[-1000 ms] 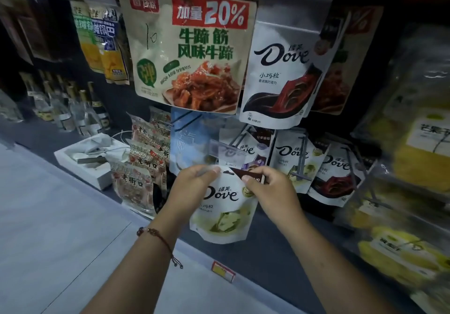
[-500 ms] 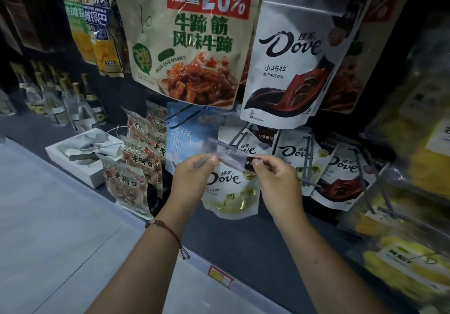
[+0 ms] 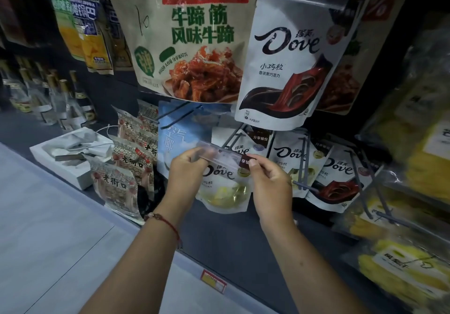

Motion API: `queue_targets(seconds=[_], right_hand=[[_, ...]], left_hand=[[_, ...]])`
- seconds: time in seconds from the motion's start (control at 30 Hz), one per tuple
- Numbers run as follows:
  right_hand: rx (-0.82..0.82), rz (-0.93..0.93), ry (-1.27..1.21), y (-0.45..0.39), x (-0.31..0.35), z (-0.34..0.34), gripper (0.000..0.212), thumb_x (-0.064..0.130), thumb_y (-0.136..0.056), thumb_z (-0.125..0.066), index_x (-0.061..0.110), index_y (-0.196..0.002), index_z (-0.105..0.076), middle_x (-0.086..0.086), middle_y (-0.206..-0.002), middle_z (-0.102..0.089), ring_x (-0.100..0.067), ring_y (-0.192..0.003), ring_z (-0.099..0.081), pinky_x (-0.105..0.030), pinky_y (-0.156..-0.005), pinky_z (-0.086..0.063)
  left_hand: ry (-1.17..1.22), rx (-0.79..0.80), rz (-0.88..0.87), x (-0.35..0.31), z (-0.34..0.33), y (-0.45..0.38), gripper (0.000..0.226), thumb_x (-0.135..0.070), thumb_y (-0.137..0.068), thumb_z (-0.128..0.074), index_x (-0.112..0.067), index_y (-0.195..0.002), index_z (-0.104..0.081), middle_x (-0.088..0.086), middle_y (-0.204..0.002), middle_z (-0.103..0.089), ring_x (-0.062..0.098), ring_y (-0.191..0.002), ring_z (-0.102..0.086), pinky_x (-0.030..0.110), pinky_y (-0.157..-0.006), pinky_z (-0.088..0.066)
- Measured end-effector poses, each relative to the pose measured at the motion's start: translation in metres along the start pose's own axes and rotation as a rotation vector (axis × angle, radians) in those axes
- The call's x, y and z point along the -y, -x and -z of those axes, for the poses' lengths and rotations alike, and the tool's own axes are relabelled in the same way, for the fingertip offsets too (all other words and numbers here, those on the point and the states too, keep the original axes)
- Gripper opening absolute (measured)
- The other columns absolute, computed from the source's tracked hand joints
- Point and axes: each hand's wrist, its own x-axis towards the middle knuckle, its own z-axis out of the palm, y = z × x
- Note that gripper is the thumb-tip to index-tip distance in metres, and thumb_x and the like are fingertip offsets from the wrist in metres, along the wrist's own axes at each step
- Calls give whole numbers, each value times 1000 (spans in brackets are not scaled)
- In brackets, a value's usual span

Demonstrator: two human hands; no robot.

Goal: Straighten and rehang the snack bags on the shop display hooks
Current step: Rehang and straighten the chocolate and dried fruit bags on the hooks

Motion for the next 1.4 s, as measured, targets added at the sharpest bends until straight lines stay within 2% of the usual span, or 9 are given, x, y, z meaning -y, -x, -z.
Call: queue_targets(seconds=[0.07, 0.17, 0.33, 0.47, 0.53, 0.67, 0.83, 1.1, 1.4], right_hand=[[-29, -21, 2, -2, -4, -2, 22, 21, -96, -57, 38, -95, -71, 14, -102, -71, 5, -94, -64, -12, -82, -47], [-49, -37, -8, -3, -5, -3, 25, 22, -99, -53, 33, -113, -70, 14, -114, -68, 3, -98, -63, -11, -82, -49], [21, -11, 90, 0, -10, 2, 45, 17, -101, -47, 32, -143, -45, 18, -141, -48, 17, -111, -49, 1, -80, -40], [114, -6, 321, 4, -20, 5, 66, 21, -98, -49, 35, -154, -17, 10, -153, -37, -6, -124, -48, -21, -91, -44], [169, 11, 383, 9, -23, 5, 75, 22, -95, -53, 29, -156, -10, 5, -157, -29, -13, -135, -40, -23, -100, -39], [324, 54, 647, 29, -21, 14, 83, 34, -96, -53, 16, -156, 1, -5, -164, -2, -19, -150, -5, -36, -122, -11], [457, 87, 966, 66, -1, 41, 83, 52, -97, -42, 17, -156, 6, -6, -164, 9, -27, -150, 6, -44, -122, -3], [509, 239, 1029, 120, 65, 98, 72, 51, -99, -40, 22, -156, -6, -3, -164, 2, -24, -151, 6, -41, -121, 2], [452, 431, 1095, 107, 206, 151, 75, 52, -98, -43, 26, -156, -3, -2, -164, 6, -25, -150, 6, -43, -122, -2]], left_hand=[[-4, -42, -10, 4, -7, -2, 11, -29, -87, -70, -21, -89, -77, 10, -81, -73, 17, -73, -62, 38, -67, -55], [-71, -102, -133, 11, -25, -3, 12, -13, -91, -64, -8, -86, -73, 4, -68, -66, 3, -55, -54, 19, -52, -45], [-103, -160, -246, 25, -41, -10, 11, -25, -86, -69, -16, -91, -65, -1, -86, -69, 4, -78, -63, 26, -71, -50], [-252, -202, -188, 31, -36, -12, 79, -42, -80, -75, -26, -144, -32, 7, -136, -54, 21, -121, -56, 44, -98, -50], [-353, -168, -173, 29, -33, -3, 95, -41, -83, -75, -30, -154, -13, 7, -151, -39, 22, -134, -44, 44, -104, -46], [-886, -78, -187, 30, -18, 26, 87, -53, -86, -62, -11, -150, -21, 20, -151, -27, 40, -137, -34, 56, -105, -39], [-1439, 75, -206, 14, 18, 78, 87, -64, -92, -46, -27, -157, -2, 16, -164, -1, 40, -148, -10, 57, -118, -12], [-1623, 46, -372, -54, 51, 164, 81, -65, -94, -39, -30, -157, -2, 13, -165, -1, 37, -150, -7, 53, -118, -15], [-1728, -33, -616, -205, 32, 196, 80, -64, -96, -35, -29, -156, 4, 13, -165, 2, 37, -150, -7, 54, -120, -16]])
